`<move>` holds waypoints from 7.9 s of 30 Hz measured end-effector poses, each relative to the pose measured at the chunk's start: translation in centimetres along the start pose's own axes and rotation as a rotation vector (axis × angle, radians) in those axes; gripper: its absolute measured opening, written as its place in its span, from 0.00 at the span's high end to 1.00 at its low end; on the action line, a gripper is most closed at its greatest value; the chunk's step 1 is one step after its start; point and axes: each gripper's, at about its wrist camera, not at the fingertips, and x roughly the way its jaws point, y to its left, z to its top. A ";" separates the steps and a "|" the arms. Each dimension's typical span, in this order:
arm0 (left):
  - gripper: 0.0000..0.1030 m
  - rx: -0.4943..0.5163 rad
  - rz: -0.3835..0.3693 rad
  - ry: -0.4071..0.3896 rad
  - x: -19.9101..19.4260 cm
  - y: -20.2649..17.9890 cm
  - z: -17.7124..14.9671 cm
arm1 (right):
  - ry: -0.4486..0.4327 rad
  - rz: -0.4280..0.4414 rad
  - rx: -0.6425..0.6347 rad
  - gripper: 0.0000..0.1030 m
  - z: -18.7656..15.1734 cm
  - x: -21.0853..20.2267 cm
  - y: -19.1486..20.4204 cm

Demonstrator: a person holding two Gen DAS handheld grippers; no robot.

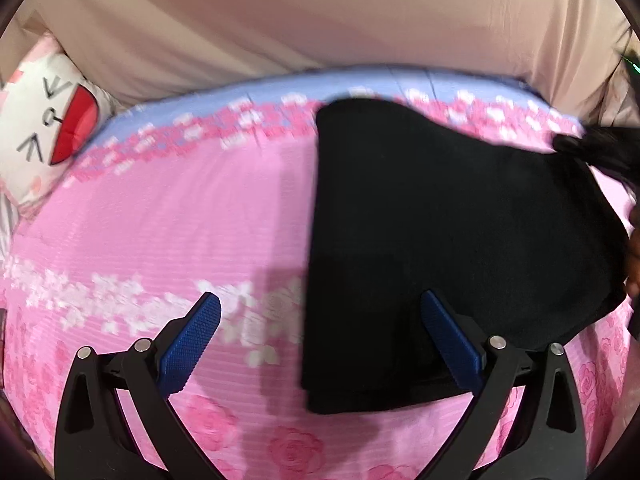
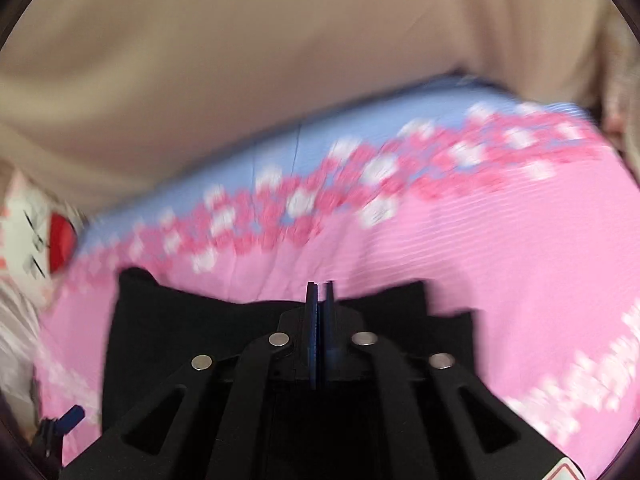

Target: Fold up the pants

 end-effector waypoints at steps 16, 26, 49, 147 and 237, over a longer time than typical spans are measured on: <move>0.04 -0.043 0.093 0.110 10.7 -0.3 11.4 | 0.018 0.147 -0.078 0.93 -1.6 -3.1 -1.0; 0.04 -0.061 0.192 0.069 10.7 0.0 11.6 | 0.034 0.149 0.105 0.83 -5.1 -1.7 -6.6; 0.46 -0.259 -0.387 0.140 4.8 3.2 0.2 | 0.068 0.277 0.298 0.40 -13.1 -6.7 -11.7; 0.05 -0.048 -0.113 0.092 -4.4 1.7 -7.3 | 0.116 0.159 0.018 0.46 -16.2 -13.0 -3.6; 0.05 0.268 -0.148 0.076 -5.2 -13.0 -4.0 | 0.105 0.157 -0.443 0.98 -17.4 -14.0 -8.0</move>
